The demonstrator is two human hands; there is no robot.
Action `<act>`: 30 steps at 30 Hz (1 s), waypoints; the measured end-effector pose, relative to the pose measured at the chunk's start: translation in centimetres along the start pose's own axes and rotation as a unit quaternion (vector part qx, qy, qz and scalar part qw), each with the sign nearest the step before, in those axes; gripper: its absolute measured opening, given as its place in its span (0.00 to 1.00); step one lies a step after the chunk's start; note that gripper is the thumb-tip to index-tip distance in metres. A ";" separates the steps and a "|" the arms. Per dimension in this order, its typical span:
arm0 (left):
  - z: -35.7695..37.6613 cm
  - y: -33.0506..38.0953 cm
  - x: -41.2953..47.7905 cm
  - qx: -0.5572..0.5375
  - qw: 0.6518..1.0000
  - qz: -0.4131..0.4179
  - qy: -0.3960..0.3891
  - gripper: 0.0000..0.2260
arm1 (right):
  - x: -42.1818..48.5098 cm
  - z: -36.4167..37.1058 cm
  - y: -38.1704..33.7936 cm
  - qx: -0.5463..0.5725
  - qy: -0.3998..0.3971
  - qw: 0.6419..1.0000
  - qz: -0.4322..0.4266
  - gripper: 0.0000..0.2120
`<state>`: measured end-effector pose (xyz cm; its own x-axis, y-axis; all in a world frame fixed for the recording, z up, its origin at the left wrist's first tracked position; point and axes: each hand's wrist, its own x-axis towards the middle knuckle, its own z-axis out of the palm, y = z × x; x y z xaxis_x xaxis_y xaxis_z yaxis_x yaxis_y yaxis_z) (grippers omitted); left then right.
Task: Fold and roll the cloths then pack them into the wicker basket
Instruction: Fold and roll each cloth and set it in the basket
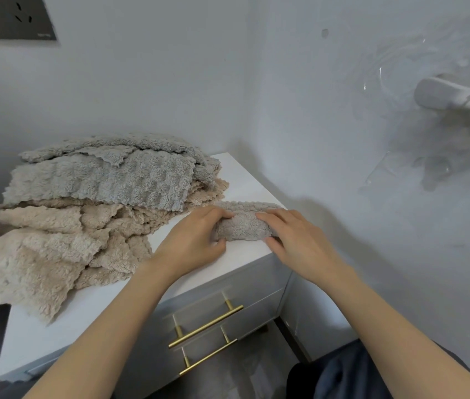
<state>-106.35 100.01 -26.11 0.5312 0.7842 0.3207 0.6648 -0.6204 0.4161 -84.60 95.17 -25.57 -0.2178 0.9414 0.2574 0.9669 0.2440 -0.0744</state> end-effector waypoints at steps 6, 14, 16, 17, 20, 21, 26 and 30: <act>0.0 -0.2 0.4 -0.064 0.997 -0.044 -0.004 0.15 | 0.4 -0.1 0.3 0.063 0.027 0.997 -0.029 0.17; -0.8 0.0 0.7 -0.191 0.973 -0.123 -0.042 0.18 | 1.5 -0.5 1.3 0.313 -0.027 0.943 0.107 0.11; -0.5 0.2 1.1 -0.167 0.975 -0.147 -0.027 0.19 | 2.0 -0.3 1.3 0.301 -0.040 0.946 0.115 0.13; -0.3 0.4 1.3 -0.145 0.978 -0.152 -0.015 0.20 | 2.3 -0.2 1.2 0.290 -0.041 0.949 0.116 0.14; -0.1 0.6 1.8 -0.107 0.981 -0.159 0.012 0.21 | 2.8 0.3 1.1 0.224 -0.054 0.967 0.109 0.15; -0.2 0.6 1.9 -0.104 0.981 -0.163 0.006 0.21 | 3.0 0.3 1.1 0.205 -0.066 0.970 0.113 0.15; -0.9 0.6 2.5 -0.106 0.971 -0.190 -0.102 0.20 | 3.4 0.2 0.6 0.129 -0.123 0.972 0.153 0.12; -1.9 1.0 2.4 -0.088 0.961 -0.188 -0.182 0.17 | 3.4 -0.2 0.6 0.134 -0.161 0.966 0.148 0.14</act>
<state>-105.44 101.27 -23.35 0.4413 0.8779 -0.1857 0.7632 -0.2583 0.5922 -84.68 98.47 -24.57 -0.0078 0.9924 -0.1232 0.9331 -0.0371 -0.3578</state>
